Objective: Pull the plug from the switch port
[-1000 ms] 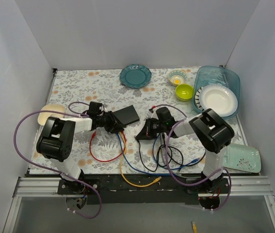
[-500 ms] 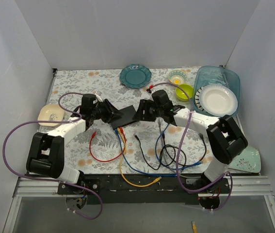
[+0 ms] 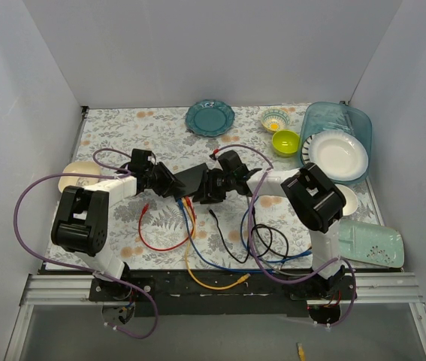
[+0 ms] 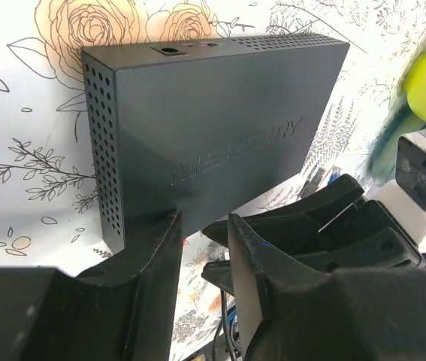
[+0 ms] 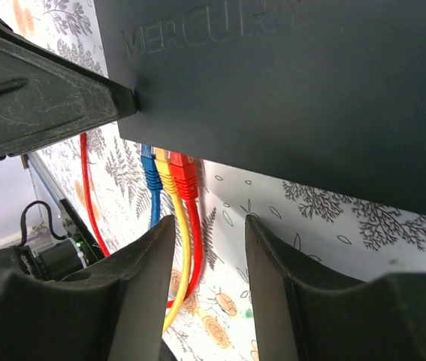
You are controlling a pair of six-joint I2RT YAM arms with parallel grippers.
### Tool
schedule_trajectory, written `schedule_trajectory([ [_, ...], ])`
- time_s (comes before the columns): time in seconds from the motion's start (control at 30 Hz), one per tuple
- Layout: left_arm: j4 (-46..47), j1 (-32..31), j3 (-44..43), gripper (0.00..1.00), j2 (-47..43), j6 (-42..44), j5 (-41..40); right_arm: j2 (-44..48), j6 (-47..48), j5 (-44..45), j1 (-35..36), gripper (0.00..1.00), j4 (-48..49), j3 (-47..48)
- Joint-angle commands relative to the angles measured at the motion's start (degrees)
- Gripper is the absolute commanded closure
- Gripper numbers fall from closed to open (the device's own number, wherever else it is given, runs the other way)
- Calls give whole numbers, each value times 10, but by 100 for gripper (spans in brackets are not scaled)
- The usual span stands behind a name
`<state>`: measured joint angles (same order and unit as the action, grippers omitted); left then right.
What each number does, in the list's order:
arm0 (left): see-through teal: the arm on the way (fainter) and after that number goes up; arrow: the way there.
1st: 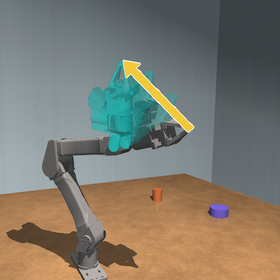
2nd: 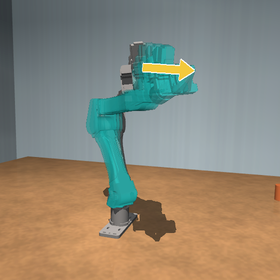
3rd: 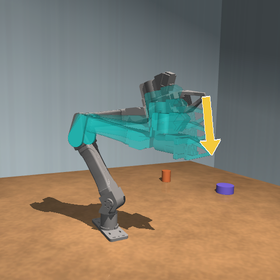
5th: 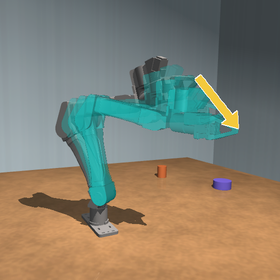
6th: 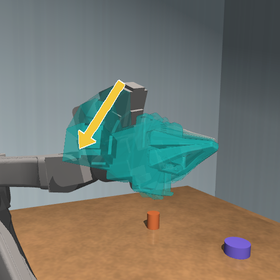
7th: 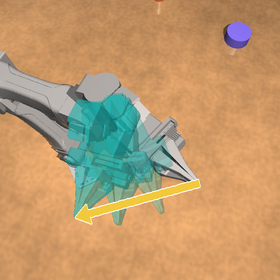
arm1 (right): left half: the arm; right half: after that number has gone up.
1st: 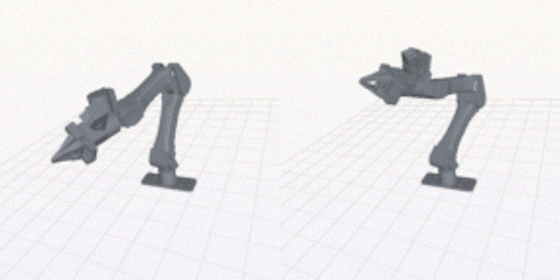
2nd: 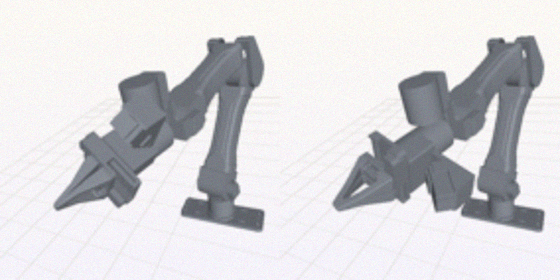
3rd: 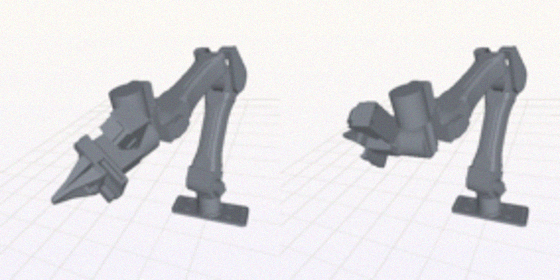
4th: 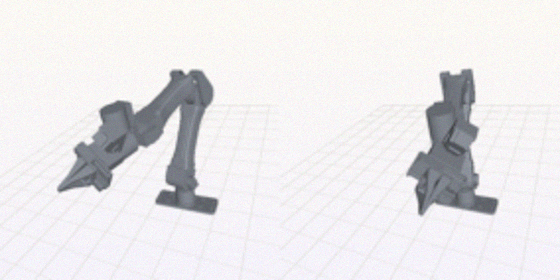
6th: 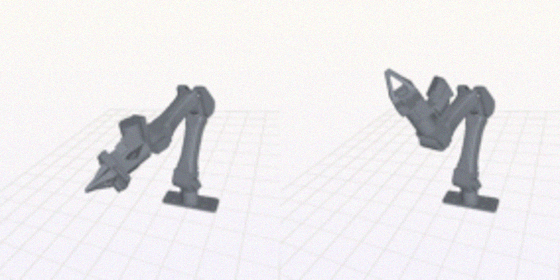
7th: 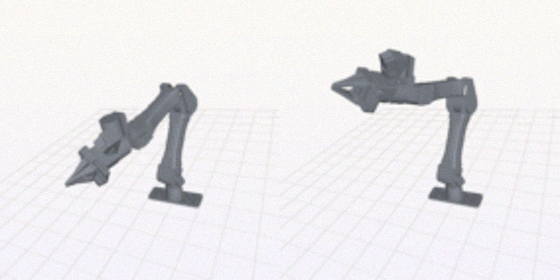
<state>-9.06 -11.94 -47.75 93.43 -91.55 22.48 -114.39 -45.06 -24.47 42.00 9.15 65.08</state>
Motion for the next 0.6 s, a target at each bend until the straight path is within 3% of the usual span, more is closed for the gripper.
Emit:
schedule_trajectory([
  [0.0,-32,6,-7,70,11,21,-30,-36,-8,6,1,50,0,26],
  [0.27,-32,10,0,70,15,22,-25,-73,-46,21,13,51,9,47],
  [0.43,-34,10,10,71,4,23,-25,-80,-142,32,17,51,90,4],
  [0.57,-35,10,27,72,-11,23,-21,-89,-164,37,19,53,114,4],
])
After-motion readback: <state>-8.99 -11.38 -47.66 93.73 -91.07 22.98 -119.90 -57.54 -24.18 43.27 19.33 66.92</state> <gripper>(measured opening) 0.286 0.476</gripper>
